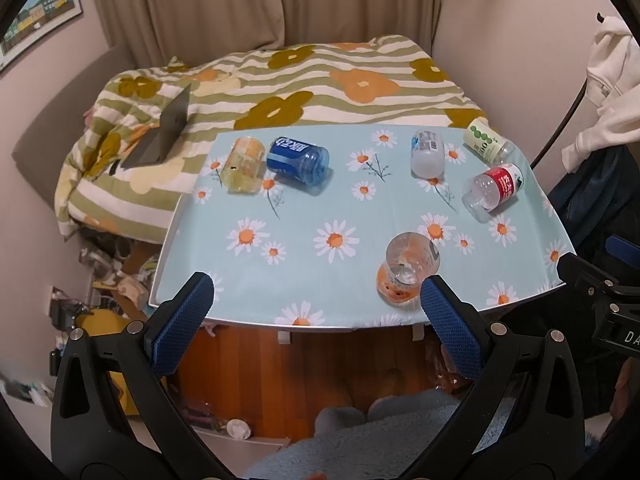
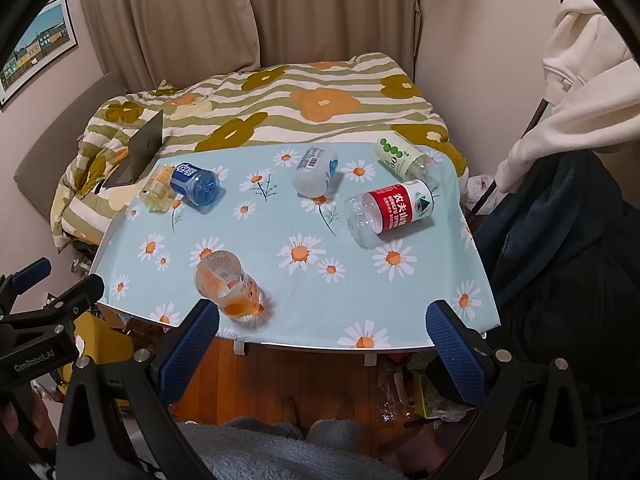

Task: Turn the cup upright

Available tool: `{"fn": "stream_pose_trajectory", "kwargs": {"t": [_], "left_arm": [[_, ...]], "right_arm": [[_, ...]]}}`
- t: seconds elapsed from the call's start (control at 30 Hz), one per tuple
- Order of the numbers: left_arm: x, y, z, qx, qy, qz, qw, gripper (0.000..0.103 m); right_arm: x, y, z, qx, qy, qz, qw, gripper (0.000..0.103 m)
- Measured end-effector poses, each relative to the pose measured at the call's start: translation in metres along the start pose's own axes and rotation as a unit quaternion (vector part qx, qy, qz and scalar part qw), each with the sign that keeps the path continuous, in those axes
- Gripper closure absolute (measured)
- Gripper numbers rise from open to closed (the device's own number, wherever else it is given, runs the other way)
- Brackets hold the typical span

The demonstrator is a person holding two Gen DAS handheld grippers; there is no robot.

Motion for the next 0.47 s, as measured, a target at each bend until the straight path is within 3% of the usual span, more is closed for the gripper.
{"fn": "stream_pose_trajectory", "kwargs": {"t": [0.47], "left_arm": [[-0.003,-0.002,-0.012,-0.003,-0.013,-0.007,0.9999,0.0]], "right_arm": [[-0.001,-0.001,-0.002,-0.001,0.0,0.0,1.0,0.0]]}}
Point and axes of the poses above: each gripper's, at about its wrist camera, not at the fingertips, and x roughly against the way its jaws point, y to its left, z to its underside, the point moved 3 cm from there along -x, roughly the way its jaws point, and after that the axes turned 13 degrees about -z, right-handed, at the moved point
